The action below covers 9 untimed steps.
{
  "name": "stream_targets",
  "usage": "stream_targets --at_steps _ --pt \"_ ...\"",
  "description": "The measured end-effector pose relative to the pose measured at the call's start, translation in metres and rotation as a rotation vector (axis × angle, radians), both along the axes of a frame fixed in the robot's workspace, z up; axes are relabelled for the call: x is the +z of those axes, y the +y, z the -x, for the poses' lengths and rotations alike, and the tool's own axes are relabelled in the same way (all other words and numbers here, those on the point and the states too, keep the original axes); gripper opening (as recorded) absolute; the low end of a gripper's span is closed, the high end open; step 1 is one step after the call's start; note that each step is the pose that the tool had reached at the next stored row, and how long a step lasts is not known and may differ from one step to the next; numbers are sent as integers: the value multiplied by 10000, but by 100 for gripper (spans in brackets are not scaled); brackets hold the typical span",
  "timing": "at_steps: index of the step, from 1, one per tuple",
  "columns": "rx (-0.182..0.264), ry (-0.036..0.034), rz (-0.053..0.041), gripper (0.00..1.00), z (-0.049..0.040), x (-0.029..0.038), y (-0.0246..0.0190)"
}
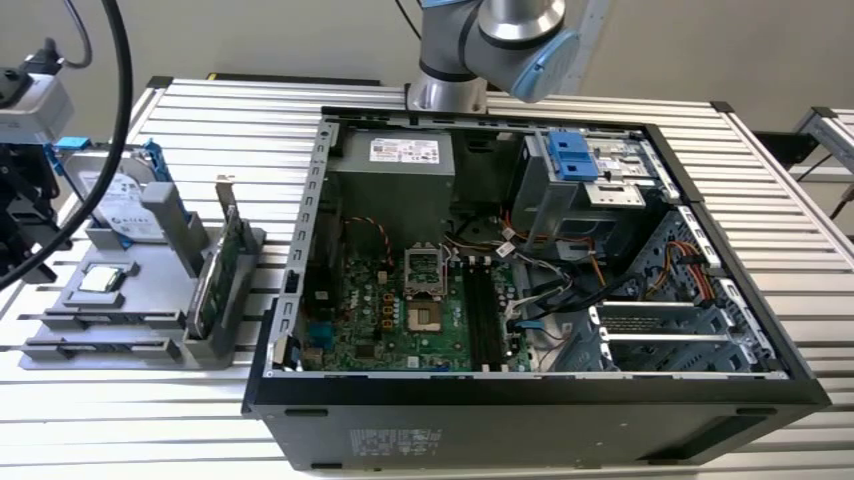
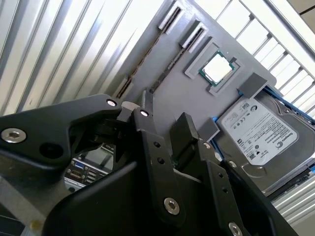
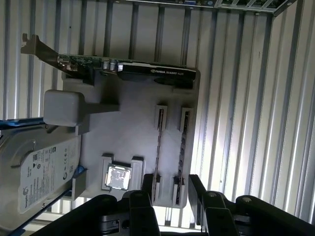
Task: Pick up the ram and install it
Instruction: 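Pick up the ram and move it above insertion slot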
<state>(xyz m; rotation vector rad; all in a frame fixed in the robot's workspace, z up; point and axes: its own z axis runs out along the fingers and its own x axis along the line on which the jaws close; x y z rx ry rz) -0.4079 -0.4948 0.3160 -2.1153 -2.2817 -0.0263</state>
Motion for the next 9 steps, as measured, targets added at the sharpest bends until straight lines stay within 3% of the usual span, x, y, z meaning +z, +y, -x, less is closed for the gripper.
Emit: stream_targets --at_steps 9 --pt "0 0 32 100 0 -20 0"
